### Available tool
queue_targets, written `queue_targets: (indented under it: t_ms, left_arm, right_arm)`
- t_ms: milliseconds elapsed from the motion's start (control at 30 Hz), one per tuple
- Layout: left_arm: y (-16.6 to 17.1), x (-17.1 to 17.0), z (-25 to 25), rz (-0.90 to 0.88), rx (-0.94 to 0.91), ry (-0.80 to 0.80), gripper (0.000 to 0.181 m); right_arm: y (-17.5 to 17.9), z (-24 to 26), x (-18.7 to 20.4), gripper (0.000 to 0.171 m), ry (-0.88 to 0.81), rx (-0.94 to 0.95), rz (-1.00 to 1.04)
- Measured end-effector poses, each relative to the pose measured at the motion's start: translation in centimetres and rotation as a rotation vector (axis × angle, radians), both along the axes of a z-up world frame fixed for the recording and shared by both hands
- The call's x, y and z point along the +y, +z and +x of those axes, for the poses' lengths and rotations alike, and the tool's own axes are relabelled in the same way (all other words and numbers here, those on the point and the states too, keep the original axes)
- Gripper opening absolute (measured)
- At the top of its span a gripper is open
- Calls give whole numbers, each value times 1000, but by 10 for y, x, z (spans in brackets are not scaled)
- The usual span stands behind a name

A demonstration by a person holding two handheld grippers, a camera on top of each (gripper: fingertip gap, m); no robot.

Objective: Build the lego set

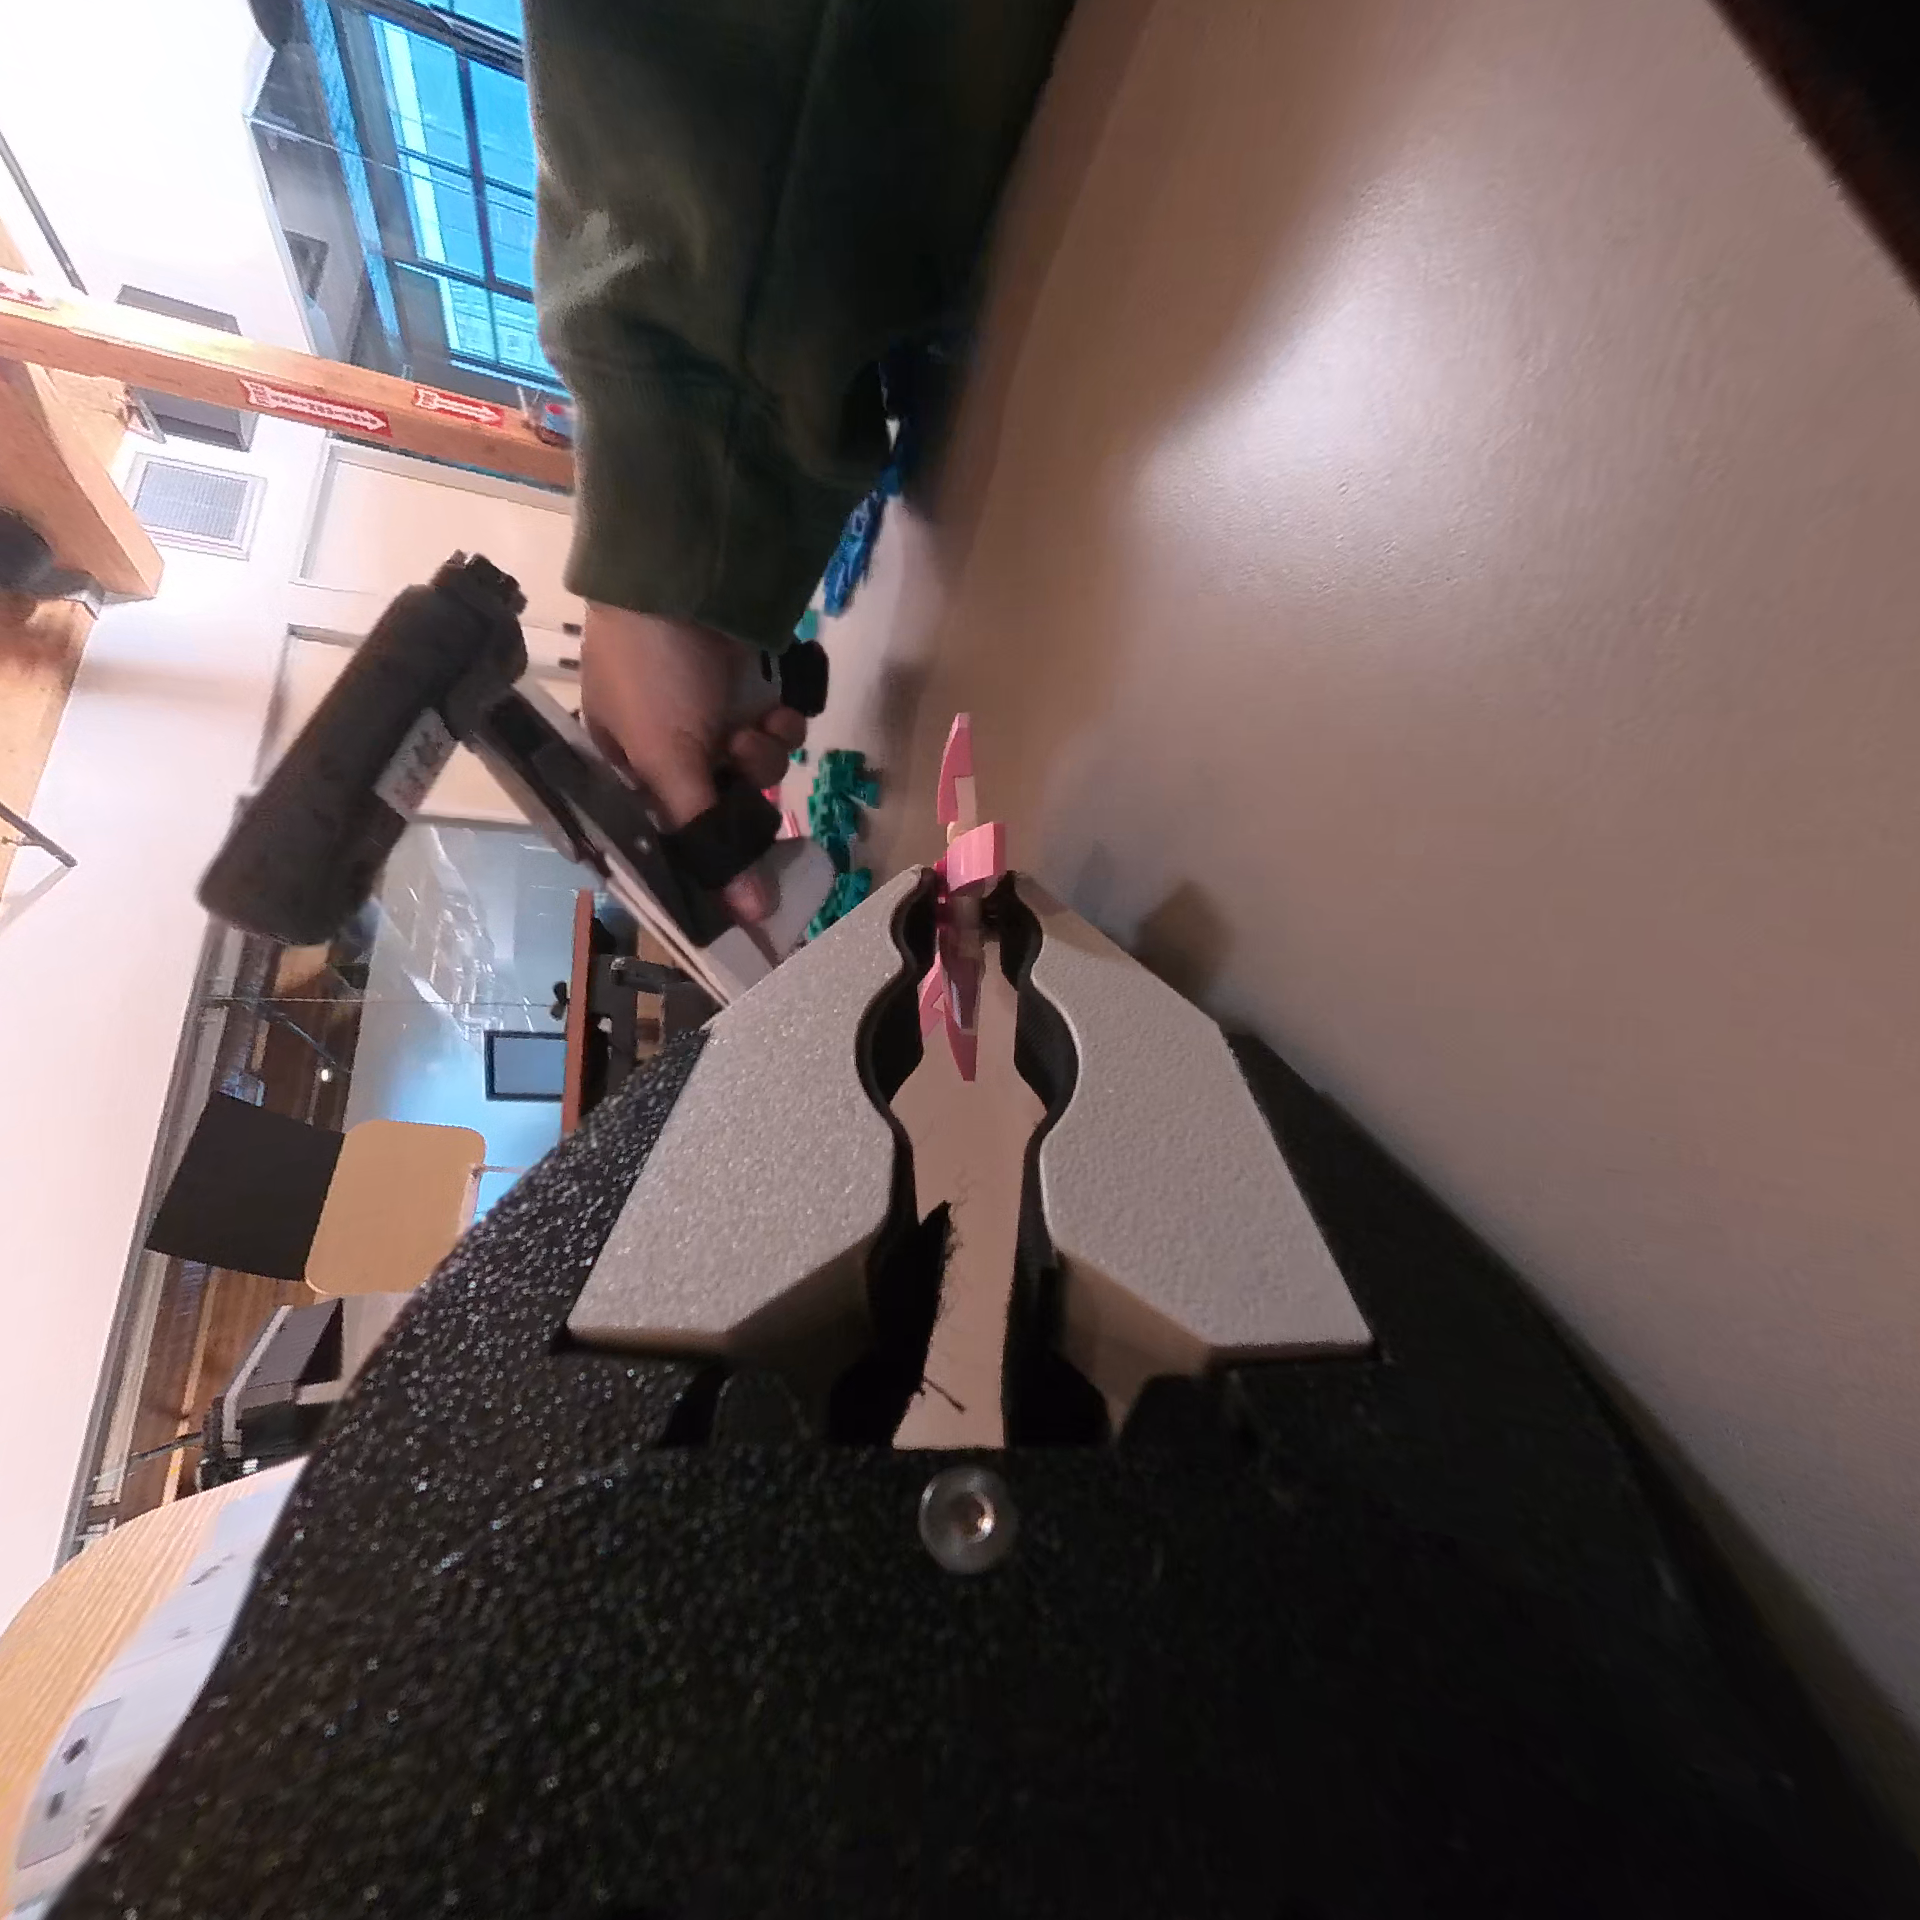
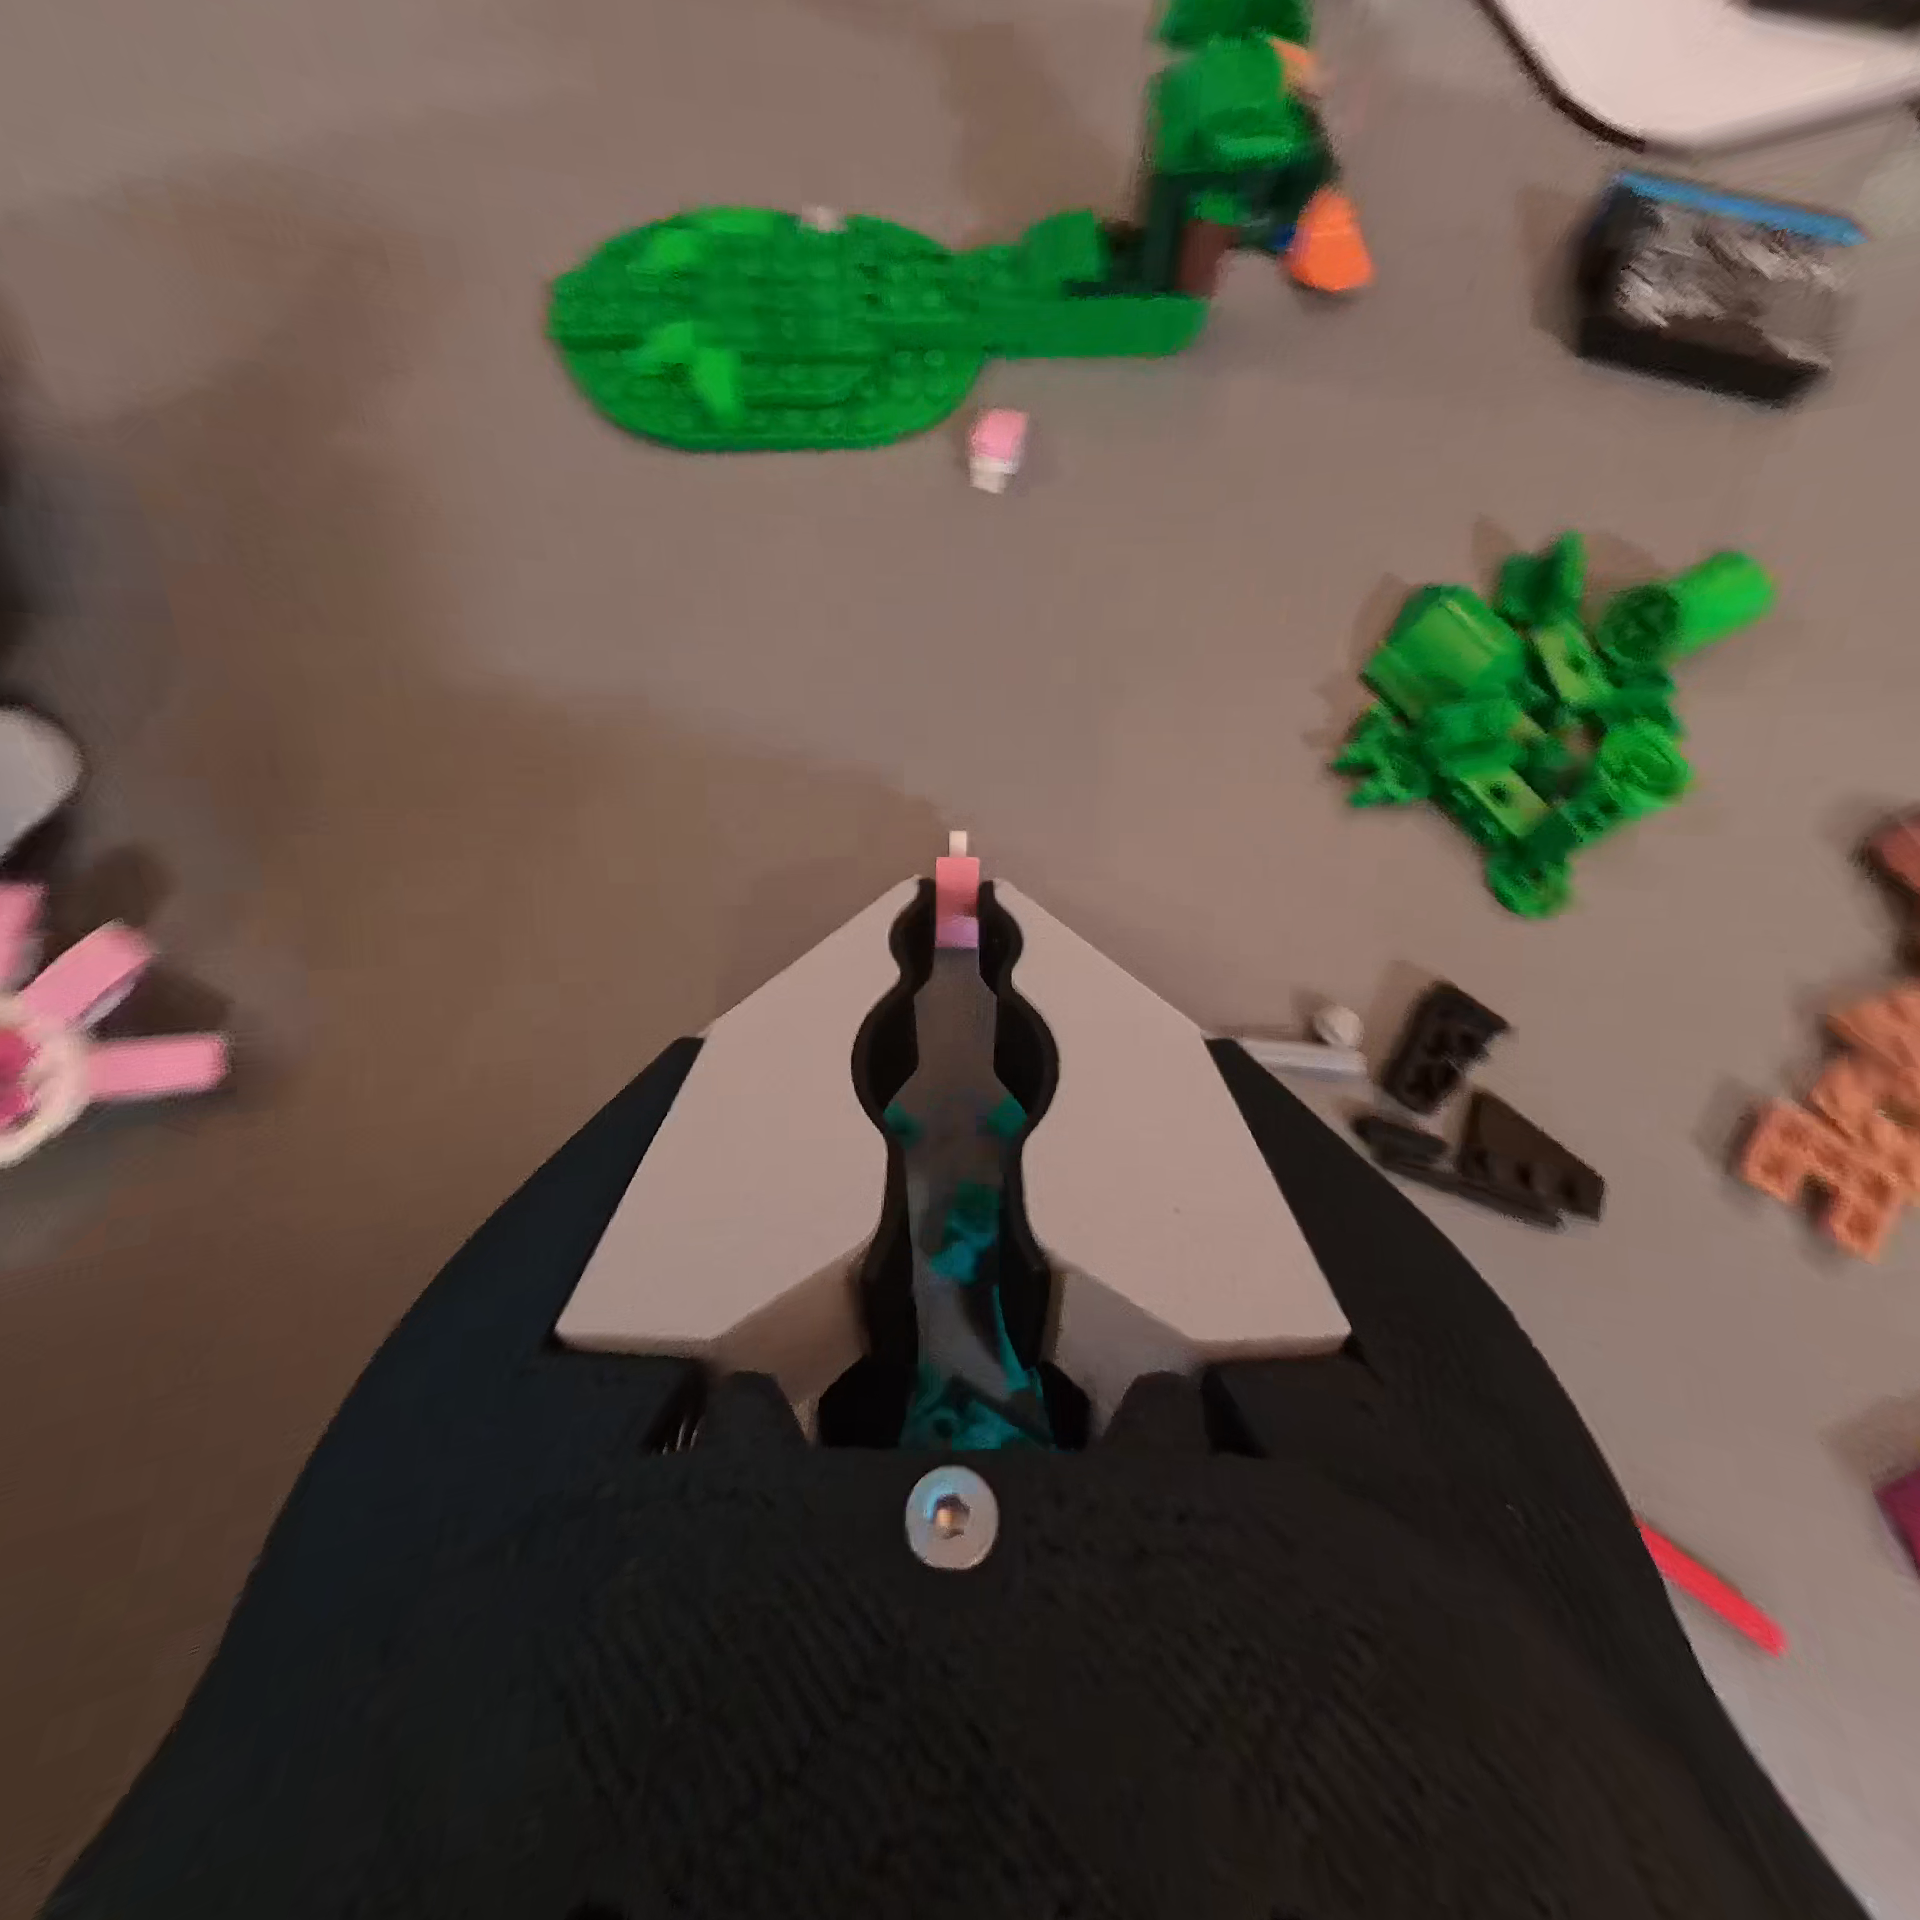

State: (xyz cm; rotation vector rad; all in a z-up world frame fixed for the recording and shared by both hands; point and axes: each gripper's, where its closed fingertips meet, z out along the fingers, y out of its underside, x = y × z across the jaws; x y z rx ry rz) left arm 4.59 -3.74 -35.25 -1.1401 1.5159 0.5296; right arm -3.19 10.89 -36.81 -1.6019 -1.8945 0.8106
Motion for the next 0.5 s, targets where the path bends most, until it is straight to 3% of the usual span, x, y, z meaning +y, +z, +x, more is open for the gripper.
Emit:
queue_targets:
  t_ms: [167, 267, 367, 500]
  left_arm:
    - [2, -13, 11, 43, 51, -62, 8]
    - [4, -20, 17, -14, -19, -105, 8]
    - [10, -21, 16, -52, -98, -112, 8]
    - [0, -19, 16, -51, -18, -98, 8]
  right_arm:
    - [30, 51, -93, 6, 590, 66, 68]
    - [22, 79, -121, 6, 704, 3, 152]
    - [8, 95, -138, 6, 740, -26, 114]
    - [-2, 101, -140, 6, 752, -51, 89]
